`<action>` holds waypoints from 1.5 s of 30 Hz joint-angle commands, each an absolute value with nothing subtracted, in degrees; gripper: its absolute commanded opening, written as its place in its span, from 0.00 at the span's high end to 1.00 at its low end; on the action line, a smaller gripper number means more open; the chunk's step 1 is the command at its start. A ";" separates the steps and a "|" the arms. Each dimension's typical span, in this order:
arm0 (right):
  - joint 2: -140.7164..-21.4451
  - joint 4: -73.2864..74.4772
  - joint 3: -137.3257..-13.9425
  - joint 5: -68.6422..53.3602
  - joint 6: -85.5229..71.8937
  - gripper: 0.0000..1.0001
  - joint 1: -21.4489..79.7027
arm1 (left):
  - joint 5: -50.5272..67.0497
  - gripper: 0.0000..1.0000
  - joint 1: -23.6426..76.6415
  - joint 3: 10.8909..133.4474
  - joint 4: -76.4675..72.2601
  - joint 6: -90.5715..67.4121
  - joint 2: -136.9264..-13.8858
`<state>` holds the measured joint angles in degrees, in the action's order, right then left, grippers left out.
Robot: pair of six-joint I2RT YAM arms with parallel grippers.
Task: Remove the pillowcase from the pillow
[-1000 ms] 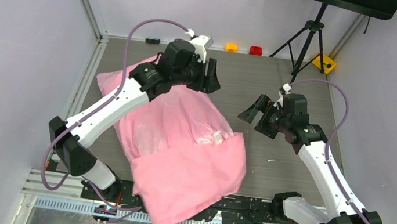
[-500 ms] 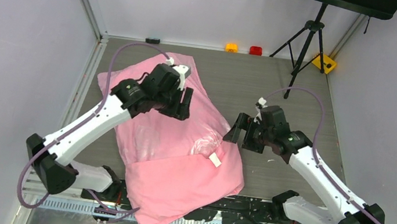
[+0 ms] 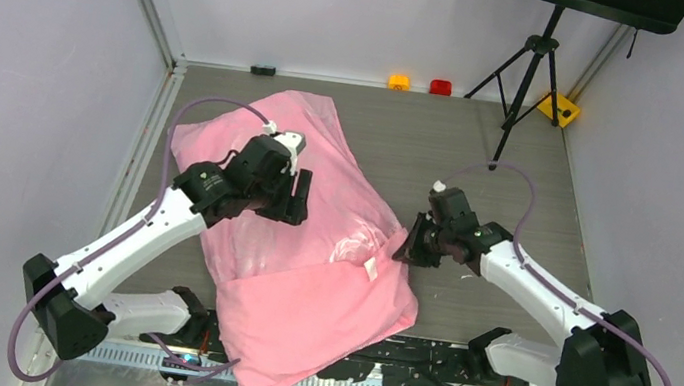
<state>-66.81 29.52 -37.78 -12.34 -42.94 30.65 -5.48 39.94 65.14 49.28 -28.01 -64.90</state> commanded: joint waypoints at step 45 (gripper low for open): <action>-53.89 46.27 -49.62 -9.22 -38.23 0.07 17.83 | -11.06 0.86 52.14 61.01 29.55 -35.45 -83.08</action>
<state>-60.01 43.94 -54.00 -7.14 -36.93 17.52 -17.72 56.21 60.99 35.57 -38.37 -86.11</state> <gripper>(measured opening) 0.932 0.258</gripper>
